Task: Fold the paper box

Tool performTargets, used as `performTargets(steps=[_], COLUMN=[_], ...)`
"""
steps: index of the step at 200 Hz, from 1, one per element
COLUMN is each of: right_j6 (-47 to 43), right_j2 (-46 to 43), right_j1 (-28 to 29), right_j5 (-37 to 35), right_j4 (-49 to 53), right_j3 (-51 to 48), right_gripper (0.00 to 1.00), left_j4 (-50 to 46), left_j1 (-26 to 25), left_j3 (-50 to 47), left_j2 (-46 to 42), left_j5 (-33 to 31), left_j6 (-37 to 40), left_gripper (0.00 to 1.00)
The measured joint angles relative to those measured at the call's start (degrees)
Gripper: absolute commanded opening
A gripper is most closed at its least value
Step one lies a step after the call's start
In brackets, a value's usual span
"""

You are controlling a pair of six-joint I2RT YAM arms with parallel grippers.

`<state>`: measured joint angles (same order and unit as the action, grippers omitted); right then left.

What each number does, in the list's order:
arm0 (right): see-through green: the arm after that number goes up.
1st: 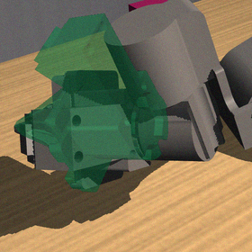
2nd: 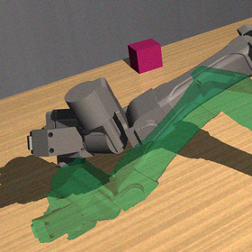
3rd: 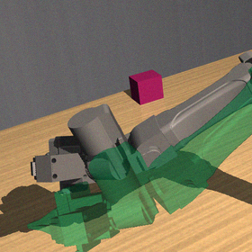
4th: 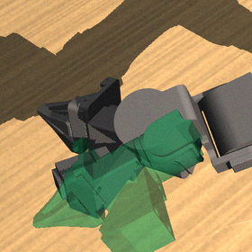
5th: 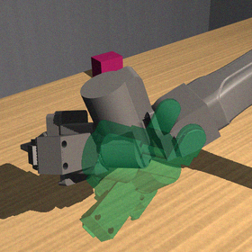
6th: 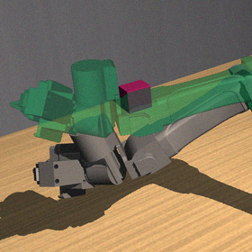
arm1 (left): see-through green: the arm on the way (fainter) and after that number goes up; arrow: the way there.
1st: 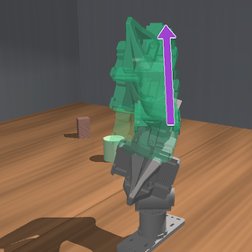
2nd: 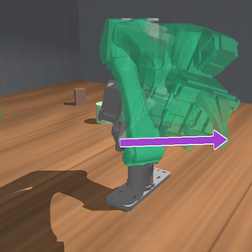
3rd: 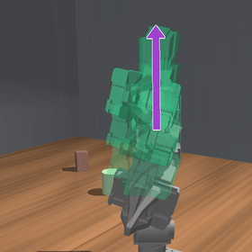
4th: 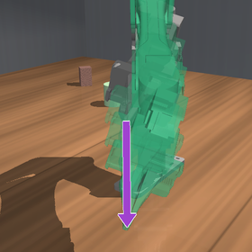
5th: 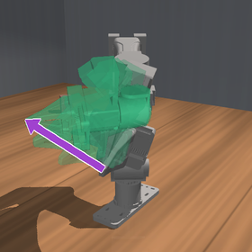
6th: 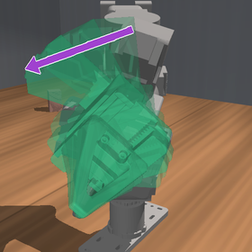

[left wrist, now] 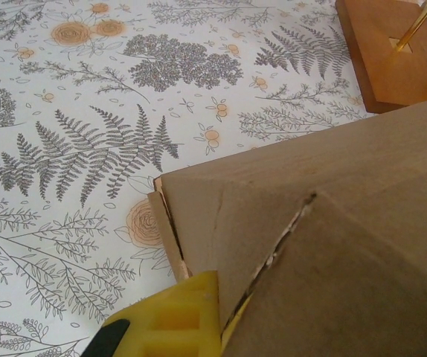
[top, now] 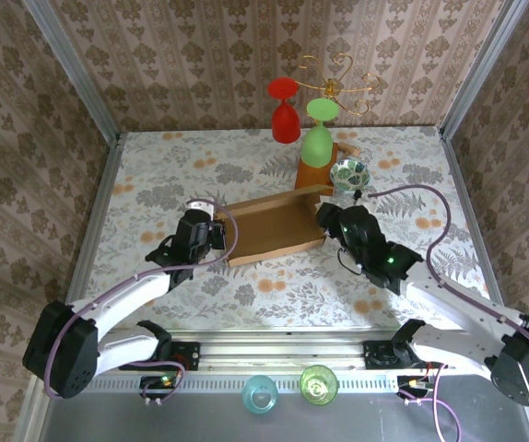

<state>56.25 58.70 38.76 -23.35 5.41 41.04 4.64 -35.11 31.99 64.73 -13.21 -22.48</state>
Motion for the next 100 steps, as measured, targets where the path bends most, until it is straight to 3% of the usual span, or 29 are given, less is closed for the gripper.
performTargets(steps=[29, 100], right_j6=[12.28, 35.54], right_j2=[0.72, 12.09], right_j1=[0.96, 4.57], right_j5=[0.15, 1.53], right_j4=[5.66, 2.62], right_j3=[3.91, 12.70], right_gripper=[0.50, 0.55], left_j4=[0.96, 2.49], left_j1=[-0.55, -0.87], left_j3=[-0.28, -1.20], left_j2=[0.33, 0.46], left_j5=[-1.01, -1.66], left_j6=[-0.02, -0.22], left_gripper=[0.00, 0.00])
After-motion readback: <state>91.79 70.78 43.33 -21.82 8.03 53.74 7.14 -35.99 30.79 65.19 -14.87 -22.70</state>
